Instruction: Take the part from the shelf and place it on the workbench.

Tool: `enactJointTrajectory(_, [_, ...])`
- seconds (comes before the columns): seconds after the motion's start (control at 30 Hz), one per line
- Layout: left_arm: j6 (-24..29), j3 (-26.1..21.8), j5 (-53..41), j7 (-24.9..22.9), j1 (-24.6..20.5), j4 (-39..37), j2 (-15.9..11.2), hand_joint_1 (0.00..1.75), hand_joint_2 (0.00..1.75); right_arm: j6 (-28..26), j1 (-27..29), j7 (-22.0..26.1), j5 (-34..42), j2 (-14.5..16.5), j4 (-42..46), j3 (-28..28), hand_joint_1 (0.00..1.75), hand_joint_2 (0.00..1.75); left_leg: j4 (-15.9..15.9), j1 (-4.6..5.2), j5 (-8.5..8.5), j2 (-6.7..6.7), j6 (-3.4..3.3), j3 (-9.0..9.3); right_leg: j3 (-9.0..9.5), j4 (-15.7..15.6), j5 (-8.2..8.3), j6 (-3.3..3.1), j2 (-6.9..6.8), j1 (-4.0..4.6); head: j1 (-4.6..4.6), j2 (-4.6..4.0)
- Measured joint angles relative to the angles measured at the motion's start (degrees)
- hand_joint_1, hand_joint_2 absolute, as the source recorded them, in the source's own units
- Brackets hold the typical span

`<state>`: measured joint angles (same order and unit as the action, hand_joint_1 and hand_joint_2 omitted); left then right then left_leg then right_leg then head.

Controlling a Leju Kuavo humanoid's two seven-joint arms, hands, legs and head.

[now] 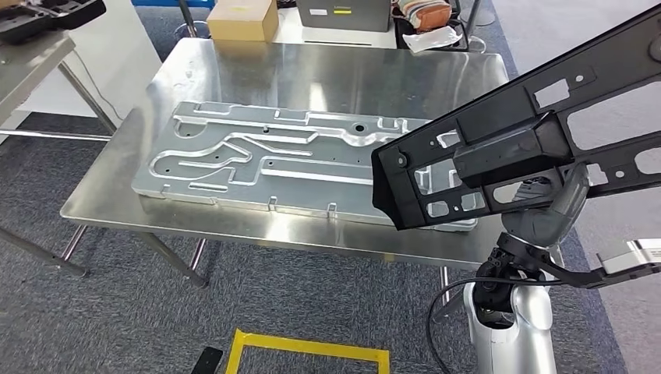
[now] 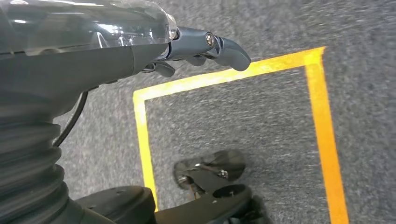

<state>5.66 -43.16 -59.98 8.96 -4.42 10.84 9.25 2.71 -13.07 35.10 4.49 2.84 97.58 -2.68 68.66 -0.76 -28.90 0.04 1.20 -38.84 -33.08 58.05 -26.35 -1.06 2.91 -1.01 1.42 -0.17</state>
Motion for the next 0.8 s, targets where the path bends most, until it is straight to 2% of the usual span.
enactJointTrajectory(0.03, [0.01, -0.05, -0.03, 0.02, 0.03, 0.00, 0.00, 0.00, 1.75, 0.02, -0.05, 0.00, 0.01, 0.00, -0.01, -0.02, 1.75, 0.00, -3.91, -0.05, 2.56, -1.09, -0.16, 1.38, 0.46, -0.03, -0.27, 0.17, 0.63, -0.09, -0.01, 0.00])
enactJointTrajectory(0.07, [0.02, -0.10, -0.08, 0.03, 0.07, 0.00, 0.00, 0.00, 1.75, 0.04, -0.15, -0.01, 0.02, 0.01, -0.02, -0.08, 1.75, 0.00, -7.42, -0.07, 3.95, -2.15, -0.42, 2.39, 0.74, -0.04, -0.47, 0.38, 1.19, -0.20, -0.01, 0.00])
enactJointTrajectory(0.1, [0.04, -0.13, -0.14, 0.03, 0.05, 0.00, 0.00, 0.00, 1.75, 0.02, -0.22, -0.02, 0.02, 0.01, -0.03, -0.14, 1.75, 0.00, -9.56, -0.02, 4.75, -3.05, -0.71, 3.07, 0.83, -0.07, -0.65, 0.71, 1.71, -0.33, 0.00, 0.00])
enactJointTrajectory(0.13, [0.06, -0.15, -0.20, 0.01, 0.05, 0.00, 0.00, 0.00, 1.75, -0.09, -0.24, -0.07, 0.02, 0.02, -0.04, -0.19, 1.75, 0.00, -10.34, 0.09, 4.64, -3.61, -1.01, 3.32, 0.83, -0.13, -0.81, 1.10, 2.17, -0.48, 0.01, 0.00])
enactJointTrajectory(0.2, [0.10, -0.16, -0.27, -0.04, -0.13, 0.00, 0.01, 0.00, 1.75, -0.51, -0.24, -0.19, -0.18, 0.00, -0.04, -0.20, 1.75, 0.00, -10.90, 0.15, 4.97, -3.19, -1.58, 3.78, 0.88, -0.32, -1.13, 2.01, 2.78, -0.63, 0.03, 0.00])
enactJointTrajectory(0.27, [0.11, -0.18, -0.35, -0.05, -0.31, 0.00, 0.03, 0.00, 1.75, -1.12, -0.44, -0.36, -0.75, -0.14, -0.04, -0.18, 1.75, 0.00, -11.68, -0.01, 5.15, -2.63, -2.27, 4.49, 0.23, 1.37, -2.35, 2.52, 1.15, -0.44, 0.02, 0.00])
enactJointTrajectory(0.33, [0.09, -0.20, -0.42, -0.05, -0.39, 0.00, 0.03, 0.00, 1.75, -1.52, -0.72, -0.54, -1.27, -0.26, -0.09, -0.20, 1.75, 0.00, -12.09, 0.13, 4.98, -2.09, -2.89, 5.02, -3.04, 7.57, -5.26, 2.64, -1.42, -0.25, 0.02, 0.00])
enactJointTrajectory(0.37, [0.08, -0.21, -0.43, -0.07, -0.37, 0.00, 0.03, 0.00, 1.75, -1.61, -0.78, -0.63, -1.39, -0.31, -0.17, -0.22, 1.75, 0.00, -12.04, 0.28, 4.79, -1.86, -3.10, 5.13, -5.38, 11.53, -6.68, 2.69, -2.04, -0.27, 0.02, 0.00])
enactJointTrajectory(0.4, [0.07, -0.22, -0.44, -0.07, -0.31, 0.00, 0.04, 0.00, 1.75, -1.77, -0.76, -0.72, -1.54, -0.35, -0.28, -0.23, 1.75, 0.00, -11.97, 0.41, 4.55, -1.68, -3.20, 5.25, -7.37, 14.56, -7.30, 2.72, -2.30, -0.28, 0.02, 0.00])
enactJointTrajectory(0.43, [0.07, -0.22, -0.46, -0.08, -0.25, 0.00, 0.04, 0.00, 1.75, -2.22, -0.74, -0.89, -1.89, -0.40, -0.40, -0.22, 1.75, 0.00, -11.87, 0.53, 4.28, -1.54, -3.24, 5.43, -8.47, 15.76, -6.83, 2.70, -2.39, -0.28, 0.02, 0.00])
enactJointTrajectory(0.47, [0.05, -0.22, -0.55, -0.08, -0.20, 0.00, 0.05, 0.00, 1.75, -3.09, -0.78, -1.21, -2.59, -0.44, -0.52, -0.22, 1.75, 0.00, -11.75, 0.64, 3.96, -1.47, -3.24, 5.71, -8.48, 14.83, -5.28, 2.61, -2.44, -0.26, 0.02, 0.00])
enactJointTrajectory(0.53, [-0.04, -0.22, -0.80, -0.08, -0.18, 0.00, 0.11, 0.00, 1.75, -5.97, -1.36, -2.66, -5.06, -0.61, -0.87, -0.22, 1.75, 0.00, -11.48, 0.84, 3.17, -1.40, -3.15, 6.50, -5.52, 7.67, -0.58, 2.06, -2.55, -0.07, 0.02, 0.00])
enactJointTrajectory(0.57, [-0.13, -0.22, -0.97, -0.09, -0.22, 0.00, 0.19, 0.00, 1.75, -7.70, -2.10, -3.85, -6.82, -0.82, -1.31, -0.23, 1.75, 0.00, -11.29, 1.00, 2.80, -1.37, -3.01, 6.73, -3.91, 4.06, 0.98, 1.77, -2.61, 0.11, 0.01, 0.00])
enactJointTrajectory(0.6, [-0.21, -0.23, -1.11, -0.11, -0.27, 0.00, 0.25, 0.00, 1.75, -9.42, -3.22, -5.32, -8.90, -1.15, -2.00, -0.23, 1.75, 0.00, -11.16, 1.10, 2.53, -1.32, -2.82, 6.82, -2.83, 1.63, 1.80, 1.54, -2.65, 0.29, 0.01, 0.00])
enactJointTrajectory(0.67, [-0.40, -0.24, -1.39, -0.19, -0.36, 0.00, 0.38, 0.00, 1.75, -12.90, -6.59, -8.76, -14.25, -2.12, -4.30, -0.23, 1.75, 0.00, -11.09, 1.18, 2.27, -1.15, -2.34, 6.69, -2.47, 0.46, 1.66, 1.33, -2.55, 0.55, 0.00, 0.00])
enactJointTrajectory(0.73, [-0.53, -0.24, -1.74, -0.26, -0.48, 0.01, 0.45, 0.00, 1.75, -16.26, -11.38, -12.11, -20.46, -3.28, -7.73, -0.28, 1.75, 0.00, -10.79, 1.29, 1.81, -0.91, -1.78, 6.68, -2.27, 0.08, 1.70, 1.06, -2.36, 0.20, 0.01, 0.00])
enactJointTrajectory(0.8, [-0.67, -0.22, -2.16, -0.38, -0.74, 0.02, 0.50, 0.00, 1.75, -20.04, -17.16, -14.56, -27.18, -4.41, -11.99, -0.66, 1.75, 0.00, -7.12, 1.19, -0.15, -0.74, -1.15, 5.00, -1.76, -0.43, 1.69, 0.67, -2.41, -0.29, 0.03, 0.00])
